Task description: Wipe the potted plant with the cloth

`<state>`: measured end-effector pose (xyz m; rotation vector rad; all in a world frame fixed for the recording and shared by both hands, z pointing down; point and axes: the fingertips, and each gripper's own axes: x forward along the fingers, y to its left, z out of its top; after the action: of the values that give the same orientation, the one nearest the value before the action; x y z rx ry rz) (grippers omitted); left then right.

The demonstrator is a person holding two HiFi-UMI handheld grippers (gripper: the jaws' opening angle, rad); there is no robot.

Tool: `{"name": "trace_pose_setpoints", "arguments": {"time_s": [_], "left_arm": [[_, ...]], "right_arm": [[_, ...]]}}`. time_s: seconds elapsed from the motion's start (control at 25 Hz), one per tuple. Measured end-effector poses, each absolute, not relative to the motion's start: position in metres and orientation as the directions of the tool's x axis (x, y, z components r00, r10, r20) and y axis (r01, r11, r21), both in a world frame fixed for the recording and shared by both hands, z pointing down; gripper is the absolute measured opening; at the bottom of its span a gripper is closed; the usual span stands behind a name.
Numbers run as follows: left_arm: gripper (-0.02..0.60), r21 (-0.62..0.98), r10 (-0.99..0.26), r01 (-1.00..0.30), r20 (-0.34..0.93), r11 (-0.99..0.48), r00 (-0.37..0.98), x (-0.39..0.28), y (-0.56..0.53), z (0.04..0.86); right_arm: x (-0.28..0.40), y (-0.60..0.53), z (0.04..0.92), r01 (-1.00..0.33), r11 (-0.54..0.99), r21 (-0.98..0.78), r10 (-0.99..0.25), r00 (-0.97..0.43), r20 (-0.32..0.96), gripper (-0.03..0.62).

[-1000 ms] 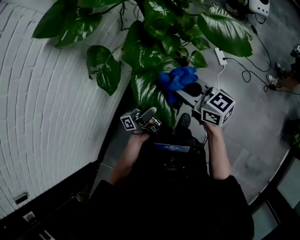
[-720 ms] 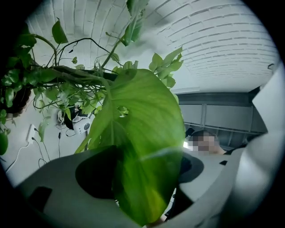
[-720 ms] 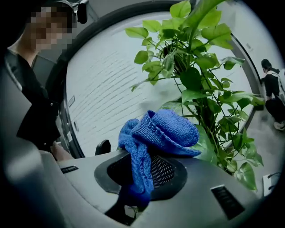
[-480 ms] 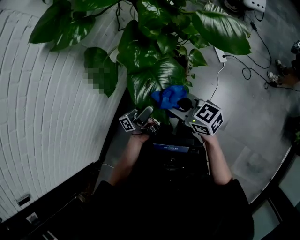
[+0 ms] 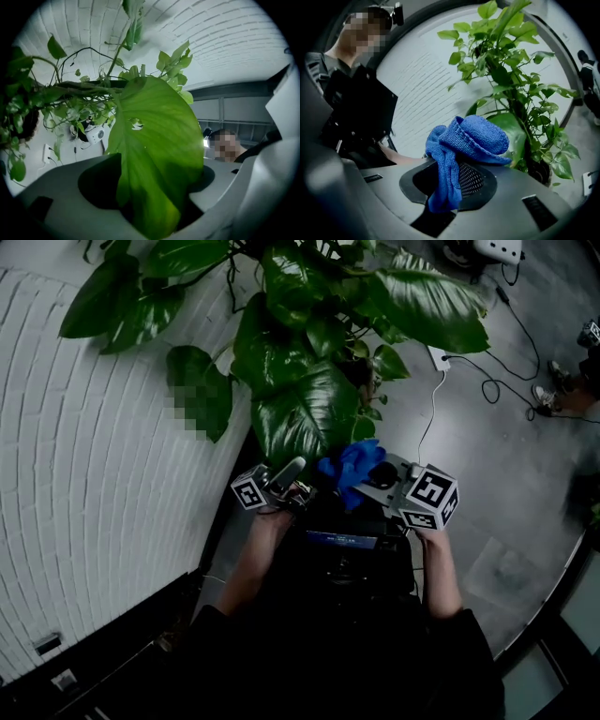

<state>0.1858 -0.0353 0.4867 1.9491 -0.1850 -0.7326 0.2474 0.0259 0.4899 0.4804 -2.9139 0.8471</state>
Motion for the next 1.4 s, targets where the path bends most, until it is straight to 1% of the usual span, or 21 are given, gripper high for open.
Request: {"name": "trace_pose_setpoints", "arguments": {"time_s": [0.08,0.16,0.28,0.4,0.48,0.52,0.56,0.6,0.64,0.68,0.72,0.76,0.8,0.84,0.88,0.96,1.0,1.12,1.16,1.24,1.4], "left_arm": [[0.388,0.866,-0.458,0.100,-0.353,-0.490,0.816,0.175,-0.039,0.494],[0.396,0.863,-0.478,0.046,-0.323,-0.504,0.817,0.165,-0.044,0.492],[0.396,0.840,-0.472,-0.004,-0.301,-0.543,0.829,0.163,-0.051,0.483],[0.387,0.839,-0.484,-0.036,-0.279,-0.544,0.829,0.170,-0.057,0.480],[0.337,0.838,-0.502,-0.042,-0.285,-0.544,0.817,0.176,-0.061,0.473],[0.302,0.836,-0.507,-0.042,-0.291,-0.547,0.812,0.178,-0.062,0.470],[0.258,0.836,-0.509,-0.040,-0.294,-0.547,0.809,0.179,-0.063,0.469],[0.236,0.838,-0.509,-0.035,-0.297,-0.545,0.808,0.179,-0.064,0.469],[0.194,0.841,-0.510,-0.029,-0.299,-0.540,0.806,0.178,-0.066,0.470],[0.172,0.846,-0.511,-0.023,-0.301,-0.533,0.805,0.177,-0.068,0.471],[0.172,0.851,-0.511,-0.014,-0.303,-0.525,0.804,0.174,-0.069,0.472],[0.172,0.854,-0.508,-0.001,-0.308,-0.520,0.804,0.172,-0.070,0.472],[0.173,0.855,-0.499,0.018,-0.319,-0.518,0.806,0.170,-0.069,0.471],[0.197,0.852,-0.484,0.040,-0.334,-0.521,0.809,0.170,-0.068,0.469],[0.226,0.848,-0.467,0.060,-0.348,-0.527,0.813,0.171,-0.067,0.467],[0.235,0.843,-0.441,0.055,-0.334,-0.536,0.833,0.175,-0.066,0.469],[0.219,0.844,-0.438,0.028,-0.306,-0.535,0.845,0.177,-0.067,0.473],[0.113,0.863,-0.465,-0.022,-0.251,-0.505,0.849,0.175,-0.071,0.488],[0.091,0.869,-0.473,-0.024,-0.245,-0.493,0.846,0.173,-0.072,0.492],[0.070,0.875,-0.482,-0.036,-0.230,-0.482,0.846,0.169,-0.071,0.497],[0.058,0.875,-0.492,-0.050,-0.223,-0.482,0.842,0.162,-0.071,0.499]], "right_arm": [[0.273,0.013,0.475,-0.340,0.781,-0.523,-0.344,-0.934,0.094,0.107],[0.297,-0.005,0.462,-0.389,0.765,-0.513,-0.415,-0.907,0.068,0.107],[0.317,-0.039,0.445,-0.464,0.739,-0.488,-0.510,-0.859,0.045,0.107],[0.317,-0.072,0.419,-0.501,0.729,-0.466,-0.564,-0.826,0.003,0.107],[0.314,-0.088,0.396,-0.498,0.737,-0.457,-0.580,-0.813,-0.048,0.107],[0.314,-0.094,0.382,-0.475,0.744,-0.470,-0.579,-0.810,-0.099,0.107],[0.316,-0.097,0.366,-0.426,0.759,-0.492,-0.566,-0.806,-0.175,0.107],[0.321,-0.097,0.349,-0.355,0.782,-0.512,-0.540,-0.797,-0.271,0.107],[0.328,-0.094,0.331,-0.280,0.811,-0.514,-0.504,-0.781,-0.369,0.107],[0.336,-0.090,0.315,-0.222,0.839,-0.497,-0.467,-0.762,-0.448,0.107],[0.343,-0.084,0.305,-0.201,0.860,-0.469,-0.443,-0.750,-0.491,0.107],[0.348,-0.079,0.302,-0.218,0.869,-0.445,-0.441,-0.751,-0.492,0.107],[0.349,-0.078,0.307,-0.266,0.862,-0.432,-0.462,-0.763,-0.452,0.107],[0.348,-0.083,0.320,-0.329,0.841,-0.429,-0.499,-0.779,-0.380,0.107],[0.344,-0.091,0.338,-0.395,0.810,-0.433,-0.540,-0.790,-0.291,0.107],[0.331,-0.112,0.375,-0.495,0.748,-0.441,-0.597,-0.792,-0.123,0.107],[0.323,-0.122,0.391,-0.527,0.726,-0.443,-0.612,-0.788,-0.064,0.107],[0.297,-0.148,0.425,-0.577,0.699,-0.423,-0.617,-0.785,0.052,0.107],[0.286,-0.156,0.435,-0.580,0.702,-0.414,-0.605,-0.792,0.084,0.107],[0.262,-0.174,0.450,-0.569,0.714,-0.409,-0.571,-0.810,0.131,0.107],[0.224,-0.205,0.457,-0.556,0.742,-0.374,-0.534,-0.828,0.171,0.107]]}}
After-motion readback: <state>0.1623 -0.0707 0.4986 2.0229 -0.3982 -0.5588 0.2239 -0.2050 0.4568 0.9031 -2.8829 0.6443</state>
